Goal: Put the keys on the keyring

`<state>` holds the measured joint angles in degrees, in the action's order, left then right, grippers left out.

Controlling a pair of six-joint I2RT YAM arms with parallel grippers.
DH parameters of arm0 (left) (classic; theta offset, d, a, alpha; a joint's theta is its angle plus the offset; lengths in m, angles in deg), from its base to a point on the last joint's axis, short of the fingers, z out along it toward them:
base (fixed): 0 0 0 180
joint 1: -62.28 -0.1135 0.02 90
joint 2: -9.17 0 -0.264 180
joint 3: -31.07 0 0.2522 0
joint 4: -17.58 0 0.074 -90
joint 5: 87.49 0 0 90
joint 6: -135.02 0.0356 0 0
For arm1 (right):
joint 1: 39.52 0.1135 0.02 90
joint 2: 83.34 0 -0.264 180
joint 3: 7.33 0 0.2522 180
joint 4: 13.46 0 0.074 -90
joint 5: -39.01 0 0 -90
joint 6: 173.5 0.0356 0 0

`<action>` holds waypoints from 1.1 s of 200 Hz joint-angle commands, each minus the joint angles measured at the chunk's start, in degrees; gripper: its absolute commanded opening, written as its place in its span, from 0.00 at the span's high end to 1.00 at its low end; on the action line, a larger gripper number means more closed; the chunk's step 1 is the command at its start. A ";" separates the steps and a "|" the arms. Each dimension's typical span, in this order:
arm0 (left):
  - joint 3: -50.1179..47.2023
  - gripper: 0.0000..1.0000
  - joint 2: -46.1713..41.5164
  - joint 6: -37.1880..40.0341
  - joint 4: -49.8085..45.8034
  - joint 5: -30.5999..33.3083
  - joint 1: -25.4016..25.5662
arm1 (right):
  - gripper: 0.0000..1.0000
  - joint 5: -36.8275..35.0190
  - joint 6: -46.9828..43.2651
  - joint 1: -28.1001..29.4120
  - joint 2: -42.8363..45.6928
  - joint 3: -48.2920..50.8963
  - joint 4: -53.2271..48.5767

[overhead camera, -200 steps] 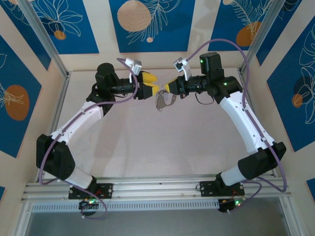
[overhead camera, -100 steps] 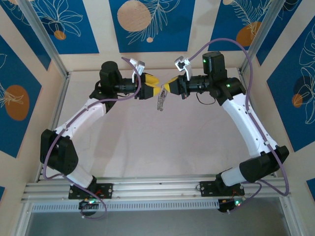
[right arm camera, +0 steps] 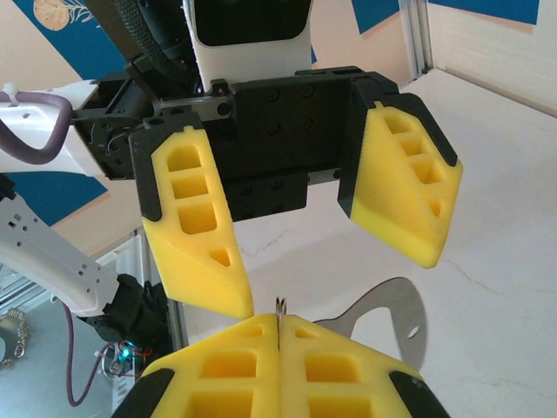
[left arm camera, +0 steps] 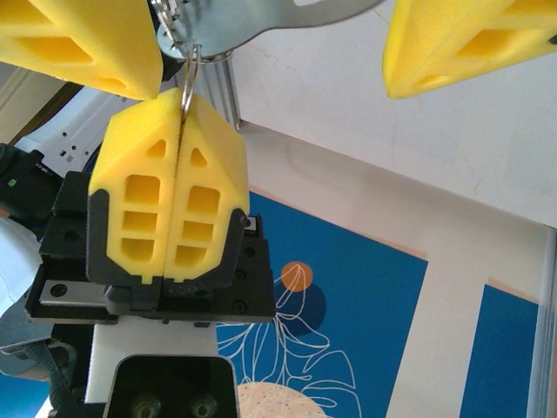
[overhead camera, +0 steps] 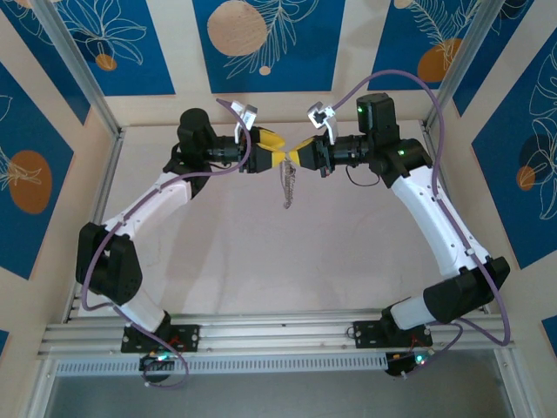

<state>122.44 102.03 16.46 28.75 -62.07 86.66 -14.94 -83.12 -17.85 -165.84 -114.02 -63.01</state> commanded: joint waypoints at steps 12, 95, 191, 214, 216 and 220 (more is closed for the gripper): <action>1.94 0.35 0.66 -1.49 3.44 -2.37 0.22 | 1.00 1.85 0.76 -0.34 1.38 0.34 1.72; 1.84 0.46 1.25 -1.85 3.79 -2.57 1.35 | 1.00 2.40 2.00 -0.99 1.89 1.41 3.23; 2.64 0.65 1.88 -1.85 4.03 -2.31 2.25 | 1.00 2.64 2.17 -1.01 2.30 2.00 3.55; 2.82 0.72 1.97 -2.09 4.32 -2.35 2.37 | 1.00 2.60 2.30 -1.01 2.41 1.99 3.58; 2.79 0.73 1.97 -2.07 4.34 -2.45 2.41 | 1.00 2.61 2.29 -0.99 2.36 2.01 3.57; 2.72 0.73 1.86 -2.06 4.40 -2.48 2.45 | 1.00 2.54 2.34 -1.00 2.38 2.01 3.63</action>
<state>123.29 103.43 14.36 31.35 -63.49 88.54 -14.70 -81.59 -18.57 -165.53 -112.47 -60.43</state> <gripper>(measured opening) 0.288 0.063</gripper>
